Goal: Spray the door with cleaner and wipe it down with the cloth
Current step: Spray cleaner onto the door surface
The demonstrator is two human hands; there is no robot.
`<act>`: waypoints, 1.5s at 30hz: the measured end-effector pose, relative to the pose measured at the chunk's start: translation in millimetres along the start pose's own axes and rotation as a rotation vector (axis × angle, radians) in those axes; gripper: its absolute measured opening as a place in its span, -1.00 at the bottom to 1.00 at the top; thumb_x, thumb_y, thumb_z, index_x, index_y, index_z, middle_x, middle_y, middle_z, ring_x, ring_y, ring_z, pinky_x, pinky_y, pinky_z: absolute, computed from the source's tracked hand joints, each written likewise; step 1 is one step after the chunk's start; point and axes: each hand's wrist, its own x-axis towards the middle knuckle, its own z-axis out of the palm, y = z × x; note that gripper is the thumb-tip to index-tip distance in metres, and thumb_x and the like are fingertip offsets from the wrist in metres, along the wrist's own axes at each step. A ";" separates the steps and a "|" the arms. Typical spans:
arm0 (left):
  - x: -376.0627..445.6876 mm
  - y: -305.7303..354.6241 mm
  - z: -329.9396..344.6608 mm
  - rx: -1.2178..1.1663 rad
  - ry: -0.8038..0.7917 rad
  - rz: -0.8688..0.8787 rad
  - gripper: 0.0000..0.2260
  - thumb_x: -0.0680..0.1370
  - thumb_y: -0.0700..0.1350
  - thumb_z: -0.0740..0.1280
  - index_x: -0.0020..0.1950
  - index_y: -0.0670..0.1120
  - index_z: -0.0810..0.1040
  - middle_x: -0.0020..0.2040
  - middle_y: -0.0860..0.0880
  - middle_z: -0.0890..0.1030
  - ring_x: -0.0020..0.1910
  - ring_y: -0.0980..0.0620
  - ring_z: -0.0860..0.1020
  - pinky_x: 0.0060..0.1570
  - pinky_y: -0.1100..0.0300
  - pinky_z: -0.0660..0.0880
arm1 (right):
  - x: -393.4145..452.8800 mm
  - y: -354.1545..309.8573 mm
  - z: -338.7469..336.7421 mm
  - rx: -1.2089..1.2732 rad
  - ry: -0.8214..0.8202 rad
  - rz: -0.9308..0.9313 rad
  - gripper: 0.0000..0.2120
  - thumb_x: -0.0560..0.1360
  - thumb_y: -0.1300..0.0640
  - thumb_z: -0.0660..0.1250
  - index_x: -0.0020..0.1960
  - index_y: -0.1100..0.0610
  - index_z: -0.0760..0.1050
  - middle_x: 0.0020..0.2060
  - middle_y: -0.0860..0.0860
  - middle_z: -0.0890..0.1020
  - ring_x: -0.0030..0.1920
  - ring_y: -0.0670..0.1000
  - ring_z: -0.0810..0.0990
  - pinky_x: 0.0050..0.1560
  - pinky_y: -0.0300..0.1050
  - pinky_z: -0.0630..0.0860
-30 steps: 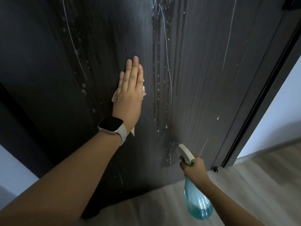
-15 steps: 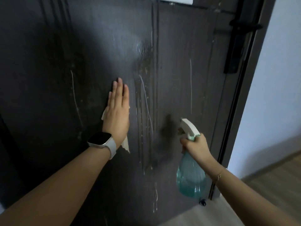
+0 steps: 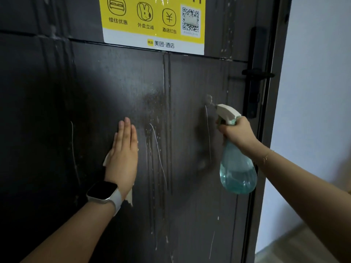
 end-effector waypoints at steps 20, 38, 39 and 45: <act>-5.5 1.3 -6.3 -0.162 -0.033 -0.028 -0.33 0.51 -0.16 0.41 0.54 -0.25 0.19 0.59 -0.20 0.05 0.56 -0.21 0.03 0.47 -0.16 0.14 | 4.2 -11.2 -0.9 0.035 -0.047 0.003 -0.90 0.44 0.34 0.32 -0.08 0.38 0.52 -0.38 0.17 0.49 -0.50 0.06 0.44 -0.43 -0.03 0.56; -73.7 8.5 24.8 0.019 -0.165 0.058 -0.33 0.52 -0.28 0.36 0.54 -0.33 0.10 0.58 -0.27 0.00 0.57 -0.22 -0.02 0.52 -0.12 0.03 | -84.3 152.8 3.5 -0.056 -0.107 0.274 -0.84 0.43 0.37 0.30 -0.01 0.35 0.57 -0.24 0.36 0.60 -0.50 0.07 0.48 -0.43 -0.08 0.51; -74.0 9.5 24.4 0.012 -0.160 0.049 -0.33 0.51 -0.29 0.35 0.54 -0.33 0.10 0.58 -0.27 0.01 0.57 -0.21 -0.02 0.52 -0.12 0.03 | -94.1 167.7 6.4 -0.082 -0.110 0.314 -0.83 0.43 0.37 0.30 0.00 0.36 0.57 -0.32 0.30 0.58 -0.51 0.06 0.48 -0.45 -0.09 0.50; -75.2 10.7 22.0 -0.026 -0.160 0.005 -0.30 0.50 -0.31 0.37 0.55 -0.29 0.09 0.58 -0.24 0.03 0.57 -0.20 0.00 0.51 -0.13 0.03 | -148.6 241.9 26.3 -0.165 -0.143 0.498 -0.89 0.44 0.39 0.29 -0.05 0.31 0.54 -0.42 0.15 0.52 -0.48 0.06 0.47 -0.48 -0.17 0.45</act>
